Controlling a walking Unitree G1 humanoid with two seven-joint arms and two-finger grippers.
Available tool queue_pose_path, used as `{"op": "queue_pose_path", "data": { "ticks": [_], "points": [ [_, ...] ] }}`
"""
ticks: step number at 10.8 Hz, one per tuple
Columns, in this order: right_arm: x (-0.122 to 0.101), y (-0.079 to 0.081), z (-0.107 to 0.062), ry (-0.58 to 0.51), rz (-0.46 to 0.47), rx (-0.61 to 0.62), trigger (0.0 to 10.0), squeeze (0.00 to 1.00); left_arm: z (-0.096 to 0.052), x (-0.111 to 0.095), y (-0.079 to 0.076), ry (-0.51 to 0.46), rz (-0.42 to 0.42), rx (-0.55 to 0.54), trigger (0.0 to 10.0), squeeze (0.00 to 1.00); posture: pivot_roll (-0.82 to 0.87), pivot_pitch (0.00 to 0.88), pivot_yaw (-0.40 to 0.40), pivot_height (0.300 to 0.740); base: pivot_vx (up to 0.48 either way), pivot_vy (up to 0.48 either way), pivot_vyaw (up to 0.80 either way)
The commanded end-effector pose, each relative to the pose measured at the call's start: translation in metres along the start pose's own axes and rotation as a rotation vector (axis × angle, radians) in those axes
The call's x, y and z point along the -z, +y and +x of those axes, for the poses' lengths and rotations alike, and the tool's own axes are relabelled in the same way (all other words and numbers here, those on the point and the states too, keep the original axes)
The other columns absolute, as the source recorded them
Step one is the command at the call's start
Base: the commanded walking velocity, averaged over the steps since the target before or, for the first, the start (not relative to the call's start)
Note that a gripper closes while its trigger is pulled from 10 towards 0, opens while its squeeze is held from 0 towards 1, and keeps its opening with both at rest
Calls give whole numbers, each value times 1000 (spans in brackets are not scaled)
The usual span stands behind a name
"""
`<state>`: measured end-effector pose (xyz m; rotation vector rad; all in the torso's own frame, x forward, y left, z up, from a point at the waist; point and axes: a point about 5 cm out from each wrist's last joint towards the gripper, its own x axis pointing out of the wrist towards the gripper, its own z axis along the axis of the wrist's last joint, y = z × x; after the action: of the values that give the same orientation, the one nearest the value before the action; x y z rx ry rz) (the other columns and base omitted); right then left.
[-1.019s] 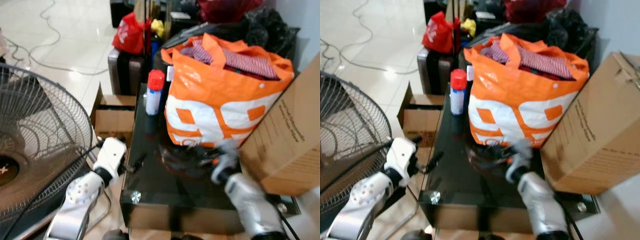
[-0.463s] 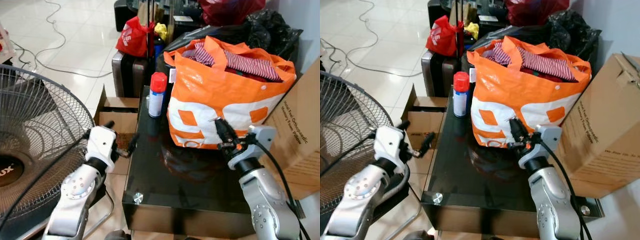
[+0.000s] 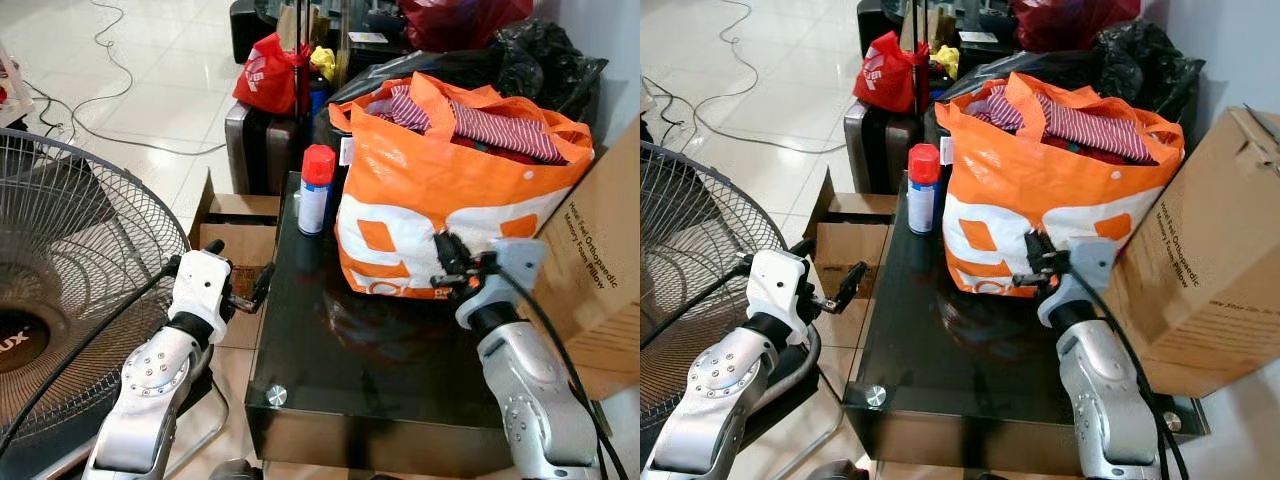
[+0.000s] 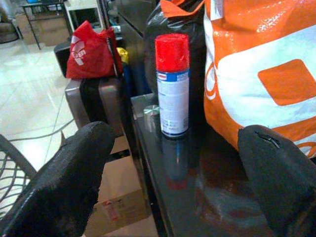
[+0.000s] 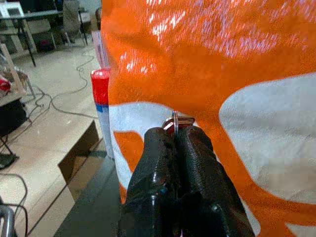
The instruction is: Hang keys on a hook
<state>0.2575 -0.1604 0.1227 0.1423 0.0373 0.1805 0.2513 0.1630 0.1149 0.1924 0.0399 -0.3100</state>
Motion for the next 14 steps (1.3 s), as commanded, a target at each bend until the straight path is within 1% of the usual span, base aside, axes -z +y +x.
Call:
{"op": "queue_pose_path", "data": {
  "ticks": [1,3,7,14],
  "points": [
    [-2,-1,1,1,-11,12,10000,0,3,-6,-2,-17,18,2,10000,0,29,0,-50,740,-251,0,0],
    [-5,-3,3,-2,12,41,10000,0,6,-7,-2,-19,19,4,10000,0,21,0,-44,740,-268,0,0],
    [-6,-4,4,0,8,49,10000,0,8,-7,-2,-16,27,7,10000,0,20,0,-44,740,-289,0,0],
    [-9,-14,3,18,-22,90,10000,0,9,-2,-7,-6,28,17,10000,0,-4,0,-37,740,-285,0,0]
  ]
}}
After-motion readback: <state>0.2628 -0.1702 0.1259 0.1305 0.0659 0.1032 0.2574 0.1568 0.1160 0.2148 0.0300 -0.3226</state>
